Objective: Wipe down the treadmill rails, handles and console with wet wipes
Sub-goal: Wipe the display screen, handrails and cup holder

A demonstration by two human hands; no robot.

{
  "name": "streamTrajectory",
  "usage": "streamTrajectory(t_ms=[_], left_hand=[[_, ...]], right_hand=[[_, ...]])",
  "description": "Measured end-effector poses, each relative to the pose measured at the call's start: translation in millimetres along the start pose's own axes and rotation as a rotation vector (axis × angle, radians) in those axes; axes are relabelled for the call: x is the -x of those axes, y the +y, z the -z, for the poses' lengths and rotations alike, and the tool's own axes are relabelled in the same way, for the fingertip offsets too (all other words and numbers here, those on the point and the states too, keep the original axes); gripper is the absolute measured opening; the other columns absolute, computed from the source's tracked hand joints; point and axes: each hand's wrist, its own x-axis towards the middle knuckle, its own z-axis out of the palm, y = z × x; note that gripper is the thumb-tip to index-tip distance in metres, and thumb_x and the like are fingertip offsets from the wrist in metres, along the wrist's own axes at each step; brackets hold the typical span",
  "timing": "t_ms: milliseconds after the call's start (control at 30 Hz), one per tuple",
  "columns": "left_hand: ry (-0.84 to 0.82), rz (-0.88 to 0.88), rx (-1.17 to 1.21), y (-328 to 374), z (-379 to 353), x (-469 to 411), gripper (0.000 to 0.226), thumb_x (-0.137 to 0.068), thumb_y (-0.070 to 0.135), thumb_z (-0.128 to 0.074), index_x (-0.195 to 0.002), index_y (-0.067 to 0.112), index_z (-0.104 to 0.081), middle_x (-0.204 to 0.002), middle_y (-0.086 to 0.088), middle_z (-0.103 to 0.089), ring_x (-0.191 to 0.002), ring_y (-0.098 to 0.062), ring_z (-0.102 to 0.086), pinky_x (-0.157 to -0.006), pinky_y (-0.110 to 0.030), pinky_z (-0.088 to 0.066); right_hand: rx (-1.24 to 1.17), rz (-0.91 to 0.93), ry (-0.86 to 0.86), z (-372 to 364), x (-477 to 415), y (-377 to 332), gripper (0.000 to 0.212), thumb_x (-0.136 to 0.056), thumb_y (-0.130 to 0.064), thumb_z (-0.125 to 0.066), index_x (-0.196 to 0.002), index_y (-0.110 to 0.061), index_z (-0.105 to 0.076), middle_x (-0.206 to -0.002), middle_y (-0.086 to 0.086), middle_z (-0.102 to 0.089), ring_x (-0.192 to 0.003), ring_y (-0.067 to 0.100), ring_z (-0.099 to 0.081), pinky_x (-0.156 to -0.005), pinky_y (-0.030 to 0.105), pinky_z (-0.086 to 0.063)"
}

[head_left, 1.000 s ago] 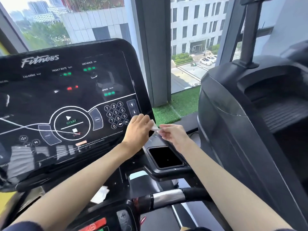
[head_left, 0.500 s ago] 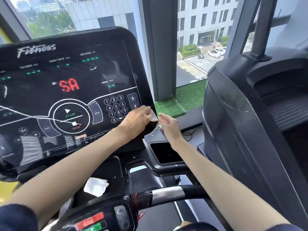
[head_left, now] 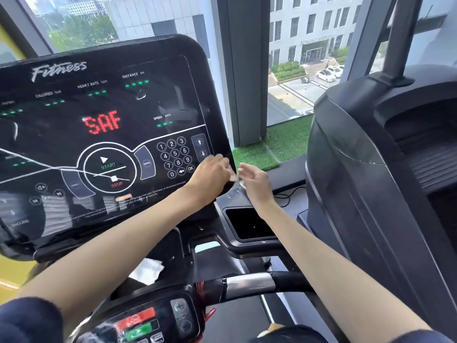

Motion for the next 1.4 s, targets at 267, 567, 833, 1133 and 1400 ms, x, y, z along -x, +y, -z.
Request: streamTrajectory(t_ms=[267, 567, 833, 1133, 1400], left_hand=[[-0.178, -0.108, -0.134, 18.1, 5.2, 0.7, 0.029, -0.089, -0.003, -0.045, -0.107, 0.009, -0.063, -0.109, -0.005, -0.061, -0.105, -0.023, -0.053, -0.086, -0.029, -0.040], [-0.294, 0.093, 0.076, -33.2, -2.8, 34.1, 0.032, -0.086, -0.007, -0.046, -0.109, 0.008, -0.064, -0.097, -0.006, -0.060, -0.095, -0.031, -0.061, -0.074, -0.037, -0.049], [-0.242, 0.163, 0.330, -4.6, 1.4, 16.2, 0.046, -0.079, -0.012, -0.043, -0.111, 0.010, -0.067, -0.103, -0.014, -0.062, -0.092, -0.036, -0.062, -0.077, -0.040, -0.051], [-0.169, 0.210, 0.378, -44.0, -4.4, 52.8, 0.046, -0.074, -0.017, -0.039, -0.104, 0.006, -0.066, -0.091, -0.013, -0.055, -0.079, -0.035, -0.054, -0.067, -0.035, -0.041], [-0.199, 0.228, 0.292, -66.2, -5.5, 97.9, 0.029, -0.081, -0.008, -0.048, -0.100, 0.005, -0.066, -0.095, -0.016, -0.059, -0.092, -0.040, -0.060, -0.069, -0.037, -0.045]], right_hand=[[0.324, 0.238, 0.085, -2.2, 10.3, -8.1, 0.064, -0.080, 0.020, -0.031, -0.136, -0.005, -0.050, -0.131, 0.015, -0.057, -0.125, 0.021, -0.051, -0.103, 0.034, -0.044], [0.412, 0.230, 0.123, -2.6, 18.6, 2.2, 0.060, -0.082, 0.018, -0.036, -0.134, -0.008, -0.052, -0.129, 0.014, -0.059, -0.123, 0.019, -0.053, -0.099, 0.024, -0.044], [0.509, 0.263, 0.117, -15.9, 31.6, 7.2, 0.046, -0.091, 0.009, -0.039, -0.128, -0.011, -0.057, -0.110, 0.010, -0.068, -0.101, 0.025, -0.063, -0.075, 0.034, -0.051], [0.468, 0.276, 0.154, -35.1, 50.0, 7.4, 0.053, -0.083, 0.014, -0.034, -0.125, -0.006, -0.058, -0.115, 0.015, -0.065, -0.110, 0.025, -0.059, -0.090, 0.026, -0.044], [0.585, 0.451, 0.079, -74.7, 72.4, 0.1, 0.056, -0.075, 0.017, -0.039, -0.121, -0.006, -0.062, -0.119, 0.010, -0.064, -0.115, 0.025, -0.055, -0.099, 0.032, -0.040]])
